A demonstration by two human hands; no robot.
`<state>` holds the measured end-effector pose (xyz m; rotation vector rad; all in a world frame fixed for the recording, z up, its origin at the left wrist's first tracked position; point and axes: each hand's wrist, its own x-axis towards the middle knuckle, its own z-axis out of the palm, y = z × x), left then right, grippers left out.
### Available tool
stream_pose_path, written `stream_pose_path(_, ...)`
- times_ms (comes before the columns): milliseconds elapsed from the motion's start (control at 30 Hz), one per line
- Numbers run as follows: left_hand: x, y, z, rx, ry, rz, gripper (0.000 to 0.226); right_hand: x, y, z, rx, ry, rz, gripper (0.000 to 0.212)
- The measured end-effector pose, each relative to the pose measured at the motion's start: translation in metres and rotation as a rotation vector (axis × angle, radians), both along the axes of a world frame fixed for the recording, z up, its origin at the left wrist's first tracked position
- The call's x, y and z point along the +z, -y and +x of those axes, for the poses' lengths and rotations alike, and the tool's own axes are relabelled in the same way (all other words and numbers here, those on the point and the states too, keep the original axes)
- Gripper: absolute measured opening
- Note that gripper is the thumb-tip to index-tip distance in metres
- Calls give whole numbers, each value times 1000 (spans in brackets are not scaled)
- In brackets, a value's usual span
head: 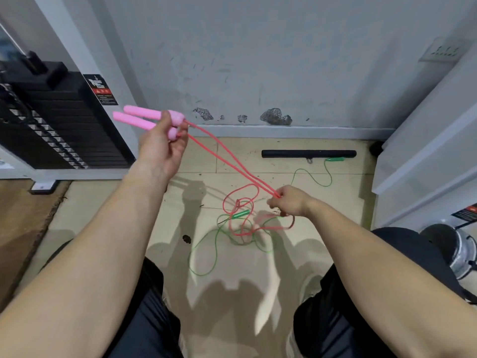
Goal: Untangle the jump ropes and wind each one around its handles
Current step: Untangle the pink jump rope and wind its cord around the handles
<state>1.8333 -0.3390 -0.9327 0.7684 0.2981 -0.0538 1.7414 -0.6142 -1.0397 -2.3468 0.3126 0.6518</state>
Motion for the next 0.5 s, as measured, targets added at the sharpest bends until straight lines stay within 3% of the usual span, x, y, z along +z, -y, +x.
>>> stream_pose_path(100,6,-14,5,96,-29,-80,21,-21,28,-7,148,-167,-470,10)
stream_pose_path(167,6,-25,8,112,-45,-80,22,-22,40,-11,48,-151,-538,10)
stream_pose_path(233,2,-29,8,79,-60,32,22,-7,45,-6,-251,-6,-348,25)
stream_pose_path(333,-3,-19,-1,-85,-79,328,16,36,36,8,-599,293,157,36)
stream_pose_path(500,-8,10,-24,-367,-18,644,10,123,5,19,-569,714,445,33)
